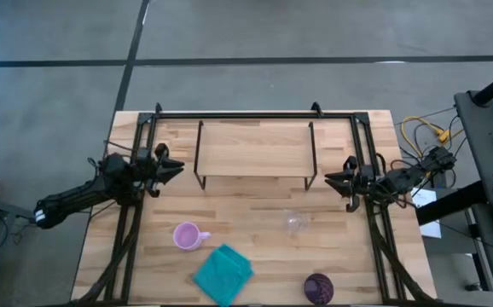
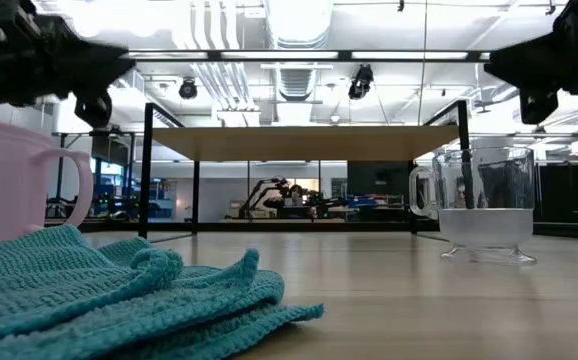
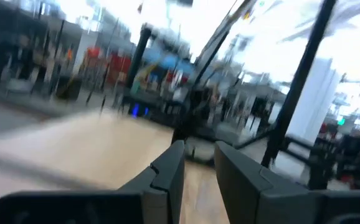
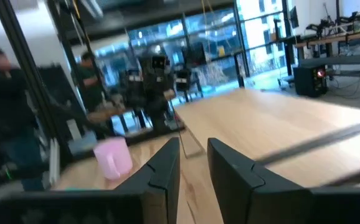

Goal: Stack small to large cups/mugs on shelf
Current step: Put the purple cup on the shelf

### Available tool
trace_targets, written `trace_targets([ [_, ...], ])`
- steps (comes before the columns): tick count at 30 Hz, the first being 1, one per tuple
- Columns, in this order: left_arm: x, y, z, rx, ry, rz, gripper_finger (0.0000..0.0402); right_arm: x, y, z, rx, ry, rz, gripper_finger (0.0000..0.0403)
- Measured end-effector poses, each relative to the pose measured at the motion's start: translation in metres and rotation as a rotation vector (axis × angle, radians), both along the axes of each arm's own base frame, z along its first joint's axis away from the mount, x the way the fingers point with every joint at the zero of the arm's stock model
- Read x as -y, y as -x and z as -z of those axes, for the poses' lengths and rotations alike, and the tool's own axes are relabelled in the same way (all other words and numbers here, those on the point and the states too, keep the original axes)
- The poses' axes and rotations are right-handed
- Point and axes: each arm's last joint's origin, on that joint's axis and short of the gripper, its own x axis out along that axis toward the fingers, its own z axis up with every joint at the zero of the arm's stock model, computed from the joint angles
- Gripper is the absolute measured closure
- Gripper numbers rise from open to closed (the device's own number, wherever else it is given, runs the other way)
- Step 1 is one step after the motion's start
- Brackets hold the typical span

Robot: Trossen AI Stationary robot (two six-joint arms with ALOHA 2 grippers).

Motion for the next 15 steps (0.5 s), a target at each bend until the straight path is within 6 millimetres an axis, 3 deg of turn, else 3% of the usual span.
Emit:
trace_targets([
  [9, 0.004, 0.010, -0.026, 0.275, -0.112, 0.001, 0.0327, 0.004, 0.007, -0.025, 0.253, -0.133, 0.000, 0.0326],
  [15, 0.004, 0.011, -0.029, 0.310, 0.066, 0.061, 0.0327, 0.006, 0.013, -0.037, 0.380, -0.194, -0.008, 0.0326],
])
